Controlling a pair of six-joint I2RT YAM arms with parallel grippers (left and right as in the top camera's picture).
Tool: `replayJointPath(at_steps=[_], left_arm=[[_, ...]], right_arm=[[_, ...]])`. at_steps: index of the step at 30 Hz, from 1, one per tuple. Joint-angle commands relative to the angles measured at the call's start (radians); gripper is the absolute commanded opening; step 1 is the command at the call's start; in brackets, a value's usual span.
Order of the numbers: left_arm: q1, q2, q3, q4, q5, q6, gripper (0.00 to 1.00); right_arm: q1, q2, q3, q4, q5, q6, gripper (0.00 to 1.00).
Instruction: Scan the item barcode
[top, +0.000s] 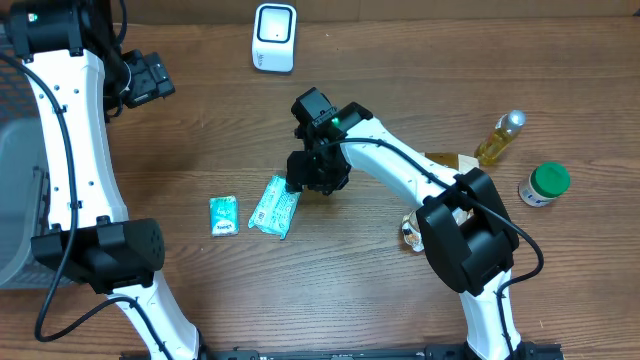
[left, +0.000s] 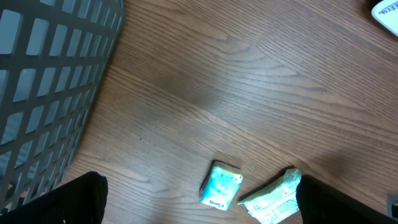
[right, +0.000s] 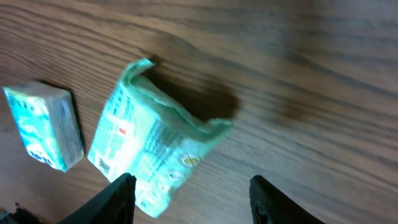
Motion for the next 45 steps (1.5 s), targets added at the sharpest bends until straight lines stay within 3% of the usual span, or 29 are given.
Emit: replayJointPath(at_steps=[1,8,20,24,35,36,38,39,45], left_arm=[[-0.001,-0.023,-0.004,-0.002,0.008,0.004,1.0],[-0.001,-0.023,-0.004,-0.002,0.008,0.004,0.99],[-0.001,-0.023,-0.004,-0.002,0.008,0.004,1.0],[-0.001,-0.023,-0.004,-0.002,0.008,0.004,1.0],[-0.001,-0.023,-0.004,-0.002,0.008,0.004,1.0],[-0.001,-0.023,-0.004,-0.002,0.008,0.004,1.0],[-0.001,-0.023,-0.004,-0.002,0.008,0.004,1.0],[-0.001,-0.023,-0.004,-0.002,0.008,0.004,1.0],[-0.001,-0.023,-0.004,-0.002,0.008,0.004,1.0]], right_arm=[[-0.003,-0.01,-0.041,0.037,-0.024,-0.014,0.56],[0.005,-0.01,-0.121,0.217,-0.024,-0.013,0.57],[0.037,-0.009,-0.226,0.343,-0.019,-0.011,0.52],[0.039,-0.009,-0.261,0.371,0.012,-0.01,0.37],[0.038,-0.009,-0.27,0.384,0.049,-0.01,0.36],[0.038,-0.009,-0.27,0.384,0.048,-0.01,0.32],[0.039,-0.009,-0.27,0.384,0.047,-0.01,0.09],[0.039,-0.009,-0.27,0.388,0.048,-0.01,0.06],[0.035,-0.086,-0.262,0.418,0.048,-0.019,0.04]])
